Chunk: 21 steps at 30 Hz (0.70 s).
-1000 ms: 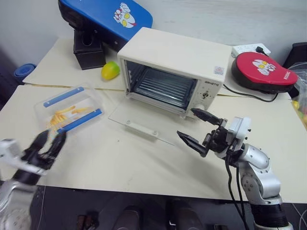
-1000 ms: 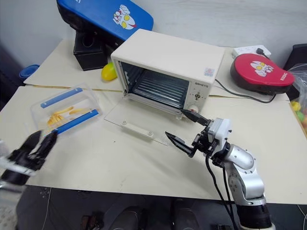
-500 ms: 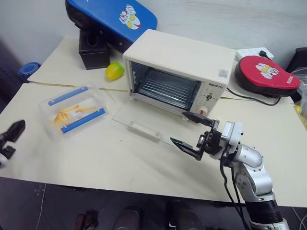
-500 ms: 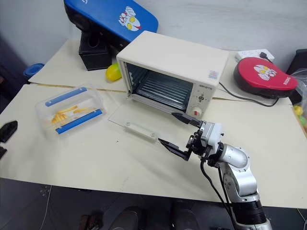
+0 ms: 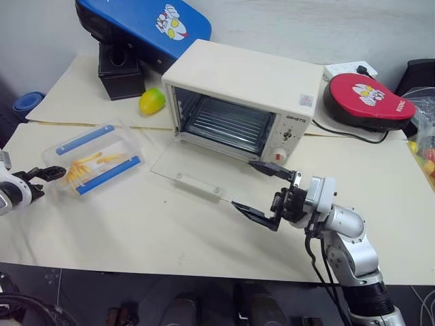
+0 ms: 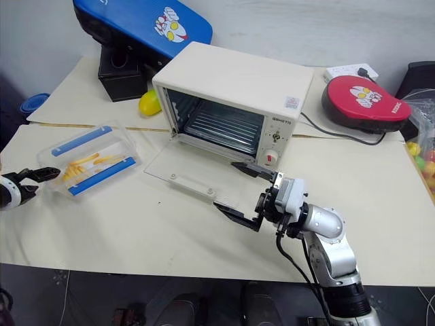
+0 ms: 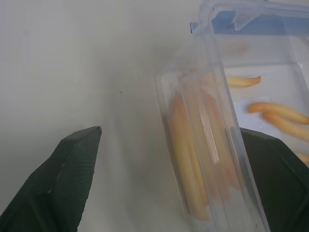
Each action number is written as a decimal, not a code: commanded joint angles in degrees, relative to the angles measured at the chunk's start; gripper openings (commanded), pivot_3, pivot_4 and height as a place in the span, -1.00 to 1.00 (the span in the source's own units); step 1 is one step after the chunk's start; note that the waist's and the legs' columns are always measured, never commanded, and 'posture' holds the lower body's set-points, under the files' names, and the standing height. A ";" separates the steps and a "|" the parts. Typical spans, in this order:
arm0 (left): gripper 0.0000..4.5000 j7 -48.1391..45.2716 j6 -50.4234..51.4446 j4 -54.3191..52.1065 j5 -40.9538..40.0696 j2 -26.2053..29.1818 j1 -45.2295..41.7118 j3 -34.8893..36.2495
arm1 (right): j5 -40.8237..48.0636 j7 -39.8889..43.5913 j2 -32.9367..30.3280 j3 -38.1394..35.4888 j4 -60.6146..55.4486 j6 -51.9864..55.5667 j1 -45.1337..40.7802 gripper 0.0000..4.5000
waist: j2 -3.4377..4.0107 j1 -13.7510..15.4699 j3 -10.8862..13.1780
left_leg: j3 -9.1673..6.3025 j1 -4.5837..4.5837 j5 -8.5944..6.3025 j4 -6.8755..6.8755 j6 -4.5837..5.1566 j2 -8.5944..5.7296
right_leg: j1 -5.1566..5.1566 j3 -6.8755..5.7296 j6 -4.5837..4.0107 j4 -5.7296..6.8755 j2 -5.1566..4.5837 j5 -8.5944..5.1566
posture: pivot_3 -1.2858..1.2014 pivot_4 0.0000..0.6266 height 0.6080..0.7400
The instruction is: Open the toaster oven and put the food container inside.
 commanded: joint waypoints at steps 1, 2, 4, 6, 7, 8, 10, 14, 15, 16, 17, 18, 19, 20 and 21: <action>0.48 -1.40 -1.27 2.86 3.56 0.84 -2.83 -0.10 | 1.02 0.19 0.30 0.38 -2.68 -0.78 -0.67 1.00 | -0.01 0.00 -0.01 | 0.01 -0.02 0.00 0.00 0.00 0.00 | -0.02 0.00 0.00 0.01 -0.01 0.00 | 0.03 -0.52 1.00; 0.34 -1.37 -1.67 4.06 4.16 0.74 -3.78 0.23 | 0.95 0.19 0.23 0.33 -2.45 -0.86 -0.76 1.00 | -0.02 0.00 -0.01 | 0.01 -0.02 0.00 0.00 0.00 0.00 | -0.04 0.00 0.00 0.01 -0.01 0.00 | 0.03 -0.52 1.00; 0.08 -1.30 -1.87 6.50 4.74 0.61 -5.90 1.36 | 0.56 0.37 -0.32 0.01 -1.80 -1.07 -0.90 1.00 | -0.02 0.00 -0.01 | 0.02 -0.02 0.00 0.00 0.00 0.00 | -0.04 0.00 0.00 0.01 -0.01 0.00 | 0.03 -0.52 1.00; -0.19 -2.28 -2.16 7.84 5.51 0.99 -7.39 1.63 | 0.37 0.41 -0.77 -0.35 -1.30 -1.07 -1.02 1.00 | -0.02 0.02 -0.01 | 0.04 -0.03 0.00 0.01 0.00 0.00 | -0.06 0.00 0.00 0.01 -0.01 0.00 | 0.03 -0.52 1.00; -0.32 -2.84 -2.35 8.29 5.88 1.23 -7.96 1.63 | 0.32 0.41 -0.95 -0.50 -1.09 -1.01 -1.09 1.00 | -0.02 0.01 -0.01 | 0.05 -0.03 0.00 0.01 0.00 0.01 | -0.06 0.00 0.00 0.02 -0.01 0.00 | 0.03 -0.52 1.00; -0.44 -4.15 -2.94 8.47 6.58 1.88 -8.38 1.05 | 0.18 0.33 -1.16 -0.75 -0.85 -1.07 -1.11 1.00 | -0.02 0.01 -0.01 | 0.05 -0.03 0.00 0.01 0.00 0.01 | -0.06 0.00 0.00 0.02 -0.01 0.00 | 0.03 -0.52 1.00; -0.68 -7.03 -4.22 8.95 8.20 3.88 -9.90 -0.22 | 0.14 0.07 -1.81 -1.37 -0.56 -0.93 -0.95 1.00 | -0.04 0.09 -0.01 | 0.05 -0.04 0.00 0.01 0.00 0.00 | -0.07 0.01 0.00 0.02 -0.02 0.00 | 0.03 -0.52 1.00; -0.96 -17.25 -5.42 7.08 12.60 7.90 -12.01 -7.28 | 0.26 -0.39 -3.17 -2.74 -0.40 -0.48 0.06 1.00 | -0.24 0.06 -0.03 | 0.04 -0.19 0.01 0.03 -0.02 0.01 | -0.14 -0.01 0.00 0.08 -0.01 0.00 | 0.03 -0.52 1.00; -0.96 -19.90 -5.39 5.99 13.55 8.60 -12.83 -9.45 | 0.20 -0.59 -3.53 -3.18 -0.31 -0.41 0.47 1.00 | -0.24 0.10 -0.03 | 0.03 -0.19 0.01 0.03 -0.02 0.01 | -0.14 -0.02 0.00 0.06 -0.01 0.00 | 0.03 -0.52 1.00; -0.96 -22.21 -4.04 4.30 13.73 8.93 -14.25 -11.27 | 0.04 -0.90 -3.96 -3.83 -0.23 -0.51 1.10 1.00 | -0.24 0.19 -0.03 | 0.03 -0.19 0.01 0.02 -0.02 0.00 | -0.13 -0.01 0.00 0.05 -0.02 0.00 | 0.03 -0.52 1.00; -0.96 -23.95 -3.00 2.53 14.13 8.97 -15.37 -13.06 | -0.09 -1.19 -4.37 -4.40 -0.19 -0.61 1.75 1.00 | -0.24 0.51 -0.03 | 0.03 -0.20 0.01 0.02 -0.02 0.00 | -0.13 -0.01 0.00 0.05 -0.02 0.00 | 0.03 -0.52 1.00; -0.96 -25.49 -1.88 1.15 14.40 8.89 -16.32 -14.41 | -0.14 -1.44 -4.75 -4.89 -0.19 -0.60 2.28 1.00 | -0.24 0.65 -0.03 | -0.02 -0.23 0.02 0.03 -0.01 -0.01 | -0.11 -0.03 0.00 0.04 -0.03 0.00 | 0.03 -0.52 1.00; -0.96 -27.27 -0.28 -0.85 14.26 8.66 -17.12 -15.92 | -0.29 -1.56 -5.21 -5.47 -0.19 -0.73 3.04 1.00 | -0.25 0.80 -0.03 | -0.06 -0.26 0.03 0.06 0.02 -0.03 | -0.11 -0.02 0.00 0.03 -0.05 0.00 | 0.03 -0.52 1.00; -0.96 -28.42 0.95 -2.34 14.28 8.36 -17.73 -16.99 | -0.40 -1.59 -5.61 -5.88 -0.21 -0.85 3.68 1.00 | -0.25 0.83 -0.03 | -0.07 -0.28 0.04 0.07 0.05 -0.07 | -0.10 -0.01 0.00 0.02 -0.10 0.00 | 0.03 -0.52 1.00; -0.96 -28.81 2.34 -4.12 14.19 7.52 -18.70 -17.90 | -0.45 -1.68 -6.13 -6.48 -0.22 -0.85 4.55 1.00 | -0.25 0.82 -0.03 | -0.07 -0.29 0.05 0.07 0.06 -0.08 | -0.10 -0.01 0.01 0.03 -0.10 0.01 | 0.03 -0.52 1.00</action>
